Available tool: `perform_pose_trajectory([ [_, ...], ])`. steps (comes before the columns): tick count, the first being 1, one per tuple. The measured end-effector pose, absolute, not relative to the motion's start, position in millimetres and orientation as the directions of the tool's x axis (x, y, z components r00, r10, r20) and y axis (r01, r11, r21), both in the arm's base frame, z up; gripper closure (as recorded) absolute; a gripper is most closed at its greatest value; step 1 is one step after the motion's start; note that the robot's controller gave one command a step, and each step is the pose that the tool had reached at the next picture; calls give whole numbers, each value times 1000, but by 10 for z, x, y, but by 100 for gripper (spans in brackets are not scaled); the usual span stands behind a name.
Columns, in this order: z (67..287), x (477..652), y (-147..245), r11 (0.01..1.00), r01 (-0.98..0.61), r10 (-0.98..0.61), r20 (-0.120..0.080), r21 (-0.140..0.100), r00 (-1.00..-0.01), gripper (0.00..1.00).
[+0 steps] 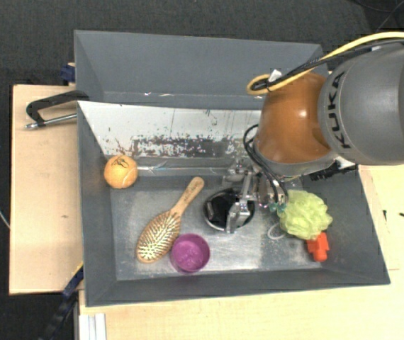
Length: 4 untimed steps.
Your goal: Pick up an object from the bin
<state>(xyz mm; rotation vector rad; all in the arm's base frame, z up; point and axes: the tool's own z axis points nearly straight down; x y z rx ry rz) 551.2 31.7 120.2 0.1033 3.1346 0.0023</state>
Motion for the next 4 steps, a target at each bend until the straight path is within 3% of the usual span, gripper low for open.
perform_pose_trajectory([
  [1,1234,5626,197,976,216,216,5,3,-976,0],
  [2,819,5560,88,986,164,164,9,10,-986,0],
  [3,834,5562,95,986,165,165,7,9,-986,100],
  [4,834,5562,96,986,165,164,7,9,-986,100],
])
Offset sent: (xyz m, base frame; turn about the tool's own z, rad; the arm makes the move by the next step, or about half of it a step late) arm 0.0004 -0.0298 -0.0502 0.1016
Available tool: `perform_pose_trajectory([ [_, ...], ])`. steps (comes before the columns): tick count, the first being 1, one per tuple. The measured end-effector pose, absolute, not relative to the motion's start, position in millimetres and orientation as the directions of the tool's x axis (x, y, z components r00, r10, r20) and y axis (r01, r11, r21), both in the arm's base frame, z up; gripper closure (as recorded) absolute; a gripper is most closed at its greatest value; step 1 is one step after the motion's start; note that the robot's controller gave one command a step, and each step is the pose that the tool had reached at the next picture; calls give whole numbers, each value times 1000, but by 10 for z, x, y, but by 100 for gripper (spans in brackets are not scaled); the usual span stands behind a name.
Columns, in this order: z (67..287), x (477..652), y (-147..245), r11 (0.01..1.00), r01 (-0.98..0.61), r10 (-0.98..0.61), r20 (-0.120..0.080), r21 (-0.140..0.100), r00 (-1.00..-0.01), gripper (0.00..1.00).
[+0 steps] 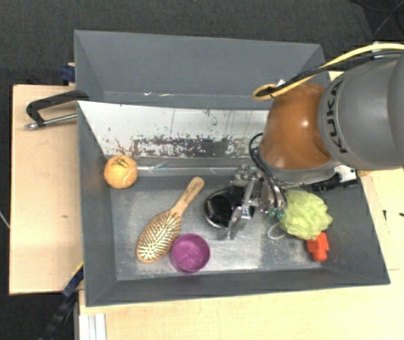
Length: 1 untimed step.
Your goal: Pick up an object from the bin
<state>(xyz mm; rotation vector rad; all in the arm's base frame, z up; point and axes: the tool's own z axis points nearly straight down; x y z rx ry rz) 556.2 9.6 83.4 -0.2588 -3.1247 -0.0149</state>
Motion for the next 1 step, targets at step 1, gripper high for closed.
perform_pose_trajectory([
  [1,866,5555,99,986,165,165,6,8,-986,100],
])
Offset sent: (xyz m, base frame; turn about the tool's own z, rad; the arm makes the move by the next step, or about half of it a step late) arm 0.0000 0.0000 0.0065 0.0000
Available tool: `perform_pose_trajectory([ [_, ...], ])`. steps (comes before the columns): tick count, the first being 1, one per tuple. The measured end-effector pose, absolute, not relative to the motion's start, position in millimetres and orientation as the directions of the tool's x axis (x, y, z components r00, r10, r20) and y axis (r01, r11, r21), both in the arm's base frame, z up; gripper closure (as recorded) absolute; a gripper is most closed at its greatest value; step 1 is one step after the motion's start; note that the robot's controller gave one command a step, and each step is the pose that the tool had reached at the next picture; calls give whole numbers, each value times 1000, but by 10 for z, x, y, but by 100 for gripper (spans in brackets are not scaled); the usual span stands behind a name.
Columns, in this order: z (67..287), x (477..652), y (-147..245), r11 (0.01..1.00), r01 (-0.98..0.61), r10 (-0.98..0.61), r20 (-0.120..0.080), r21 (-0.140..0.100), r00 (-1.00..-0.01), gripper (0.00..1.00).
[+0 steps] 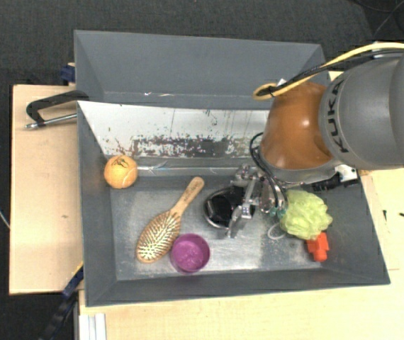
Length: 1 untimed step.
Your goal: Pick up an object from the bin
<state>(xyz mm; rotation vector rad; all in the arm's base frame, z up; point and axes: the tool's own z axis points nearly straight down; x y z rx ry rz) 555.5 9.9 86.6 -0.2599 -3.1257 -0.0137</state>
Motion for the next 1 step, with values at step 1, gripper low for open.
perform_pose_trajectory([
  [1,942,5542,90,986,165,165,1,5,-986,100],
])
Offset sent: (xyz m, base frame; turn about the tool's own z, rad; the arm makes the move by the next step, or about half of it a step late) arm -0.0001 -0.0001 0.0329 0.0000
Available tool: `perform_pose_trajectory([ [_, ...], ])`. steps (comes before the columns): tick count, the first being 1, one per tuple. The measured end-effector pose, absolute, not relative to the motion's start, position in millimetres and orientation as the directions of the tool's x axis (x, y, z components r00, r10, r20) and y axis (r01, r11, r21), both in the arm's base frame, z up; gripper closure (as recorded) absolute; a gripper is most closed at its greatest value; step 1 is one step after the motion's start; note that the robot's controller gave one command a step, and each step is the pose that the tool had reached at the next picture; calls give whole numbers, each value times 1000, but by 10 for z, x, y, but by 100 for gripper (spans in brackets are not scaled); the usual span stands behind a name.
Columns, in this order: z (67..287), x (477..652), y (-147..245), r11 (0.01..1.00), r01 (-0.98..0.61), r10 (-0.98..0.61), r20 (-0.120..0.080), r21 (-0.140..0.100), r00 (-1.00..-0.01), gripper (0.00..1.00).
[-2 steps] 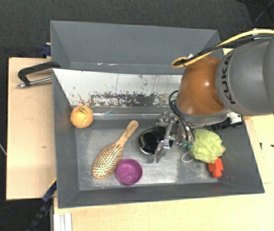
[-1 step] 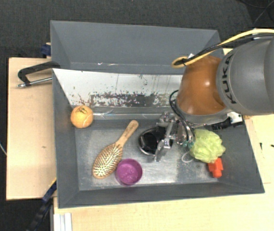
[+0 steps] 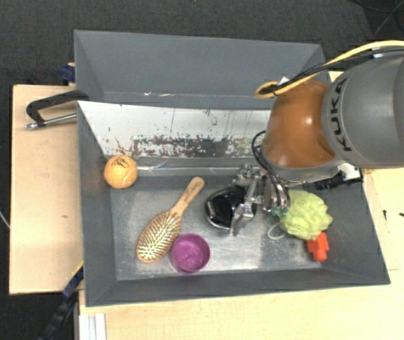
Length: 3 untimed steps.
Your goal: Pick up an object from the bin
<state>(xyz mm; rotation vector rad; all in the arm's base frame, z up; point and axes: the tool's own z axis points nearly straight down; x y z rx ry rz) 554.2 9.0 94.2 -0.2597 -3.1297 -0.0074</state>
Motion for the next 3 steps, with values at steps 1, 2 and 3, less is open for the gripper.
perform_pose_trajectory([
  [1,1004,5536,78,986,166,166,2,1,-986,100],
  [2,1103,5515,78,986,166,166,9,-1,-986,100],
  [3,1310,5509,79,986,166,166,9,-1,-986,100],
])
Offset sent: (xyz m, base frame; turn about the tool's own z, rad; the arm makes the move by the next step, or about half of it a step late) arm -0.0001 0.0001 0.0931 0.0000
